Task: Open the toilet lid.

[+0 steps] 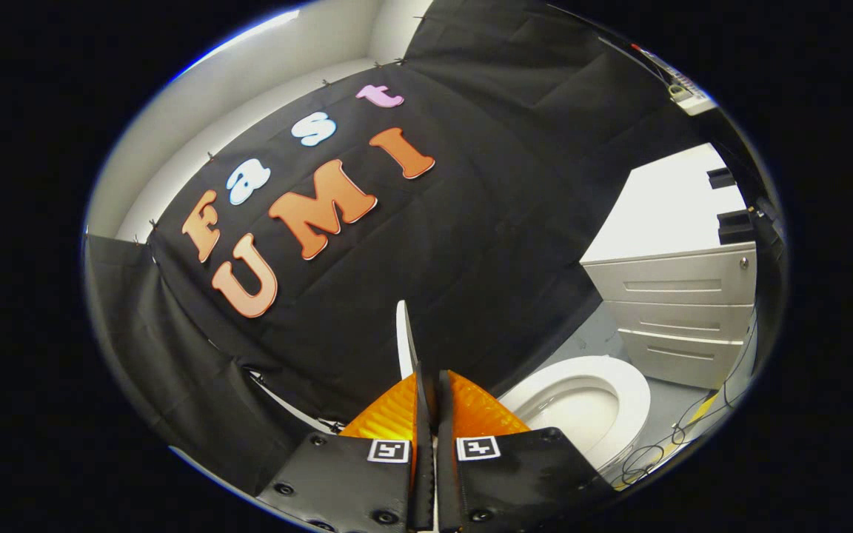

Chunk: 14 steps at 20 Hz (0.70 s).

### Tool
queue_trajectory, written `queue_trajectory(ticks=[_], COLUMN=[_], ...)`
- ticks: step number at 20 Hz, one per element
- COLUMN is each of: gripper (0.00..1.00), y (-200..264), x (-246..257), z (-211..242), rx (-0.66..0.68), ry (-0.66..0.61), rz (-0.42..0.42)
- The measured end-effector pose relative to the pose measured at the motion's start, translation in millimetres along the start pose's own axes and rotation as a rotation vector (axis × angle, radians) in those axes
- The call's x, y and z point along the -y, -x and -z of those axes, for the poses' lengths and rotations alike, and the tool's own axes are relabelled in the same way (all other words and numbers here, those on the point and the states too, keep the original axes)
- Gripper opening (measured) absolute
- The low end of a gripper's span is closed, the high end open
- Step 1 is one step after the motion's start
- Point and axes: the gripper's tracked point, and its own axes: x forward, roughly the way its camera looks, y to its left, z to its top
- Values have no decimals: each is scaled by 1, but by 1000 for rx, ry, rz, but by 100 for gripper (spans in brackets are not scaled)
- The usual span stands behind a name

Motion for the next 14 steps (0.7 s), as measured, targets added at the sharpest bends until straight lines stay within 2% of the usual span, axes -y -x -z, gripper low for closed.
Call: queue_trajectory(ticks=[14], gripper=[10], y=[14], x=[-95], z=[32], rx=[-41], ry=[169], rz=[-55])
